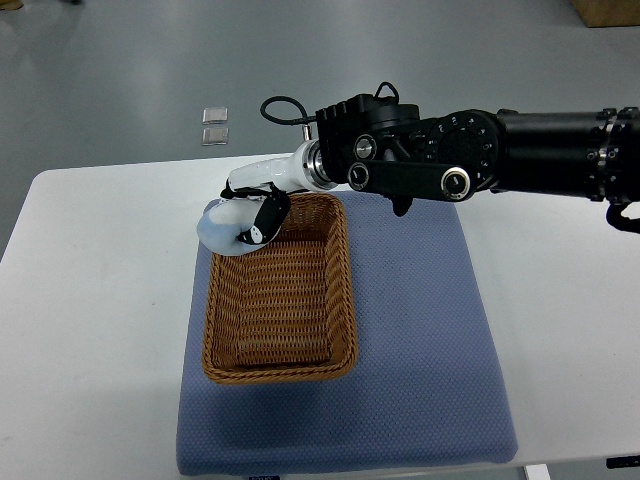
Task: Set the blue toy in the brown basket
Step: 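Lower the toy into the wicker basket and open the right hand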
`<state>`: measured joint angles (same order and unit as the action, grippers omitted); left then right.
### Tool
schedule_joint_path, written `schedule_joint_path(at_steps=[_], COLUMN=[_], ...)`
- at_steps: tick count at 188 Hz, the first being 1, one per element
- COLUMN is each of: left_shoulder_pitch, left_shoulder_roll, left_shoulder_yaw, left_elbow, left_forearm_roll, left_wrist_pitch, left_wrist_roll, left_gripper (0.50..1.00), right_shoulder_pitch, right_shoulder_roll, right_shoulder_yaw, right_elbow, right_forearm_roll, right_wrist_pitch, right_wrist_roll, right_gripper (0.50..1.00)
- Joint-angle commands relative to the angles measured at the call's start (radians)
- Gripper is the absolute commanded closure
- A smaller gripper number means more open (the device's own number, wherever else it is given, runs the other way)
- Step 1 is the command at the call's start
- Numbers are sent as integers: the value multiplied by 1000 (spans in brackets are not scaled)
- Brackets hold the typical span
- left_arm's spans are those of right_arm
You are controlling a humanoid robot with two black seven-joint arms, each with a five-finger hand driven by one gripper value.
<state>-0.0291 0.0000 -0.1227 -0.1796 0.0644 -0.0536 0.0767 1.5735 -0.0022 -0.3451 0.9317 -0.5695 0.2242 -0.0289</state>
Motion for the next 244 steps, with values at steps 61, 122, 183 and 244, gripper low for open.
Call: schedule_joint_path(at_steps=[61,122,183,244], left_shoulder_pitch=[0,3,3,3], left_shoulder_roll=[0,0,0,0], left_shoulder_yaw=[0,2,5,5], left_elbow=[0,5,3,5], left_forearm_roll=[0,0,0,0], left_wrist_pitch=[0,0,0,1], left_wrist_roll=[0,0,0,0], left_gripper=[500,500,500,500], right_shoulder_pitch=[-130,-201,-193,-168], right_shoulder_roll=[2,2,2,-76], right_shoulder_yaw=[-35,-35,15,347], right_elbow=[-65,-91,-99,-94], right_forearm_roll=[-33,-33,-23,10], right_wrist_pitch=[-25,-26,-22,-11], right_wrist_roll=[1,7,17,47], right_gripper=[1000,820,593,593])
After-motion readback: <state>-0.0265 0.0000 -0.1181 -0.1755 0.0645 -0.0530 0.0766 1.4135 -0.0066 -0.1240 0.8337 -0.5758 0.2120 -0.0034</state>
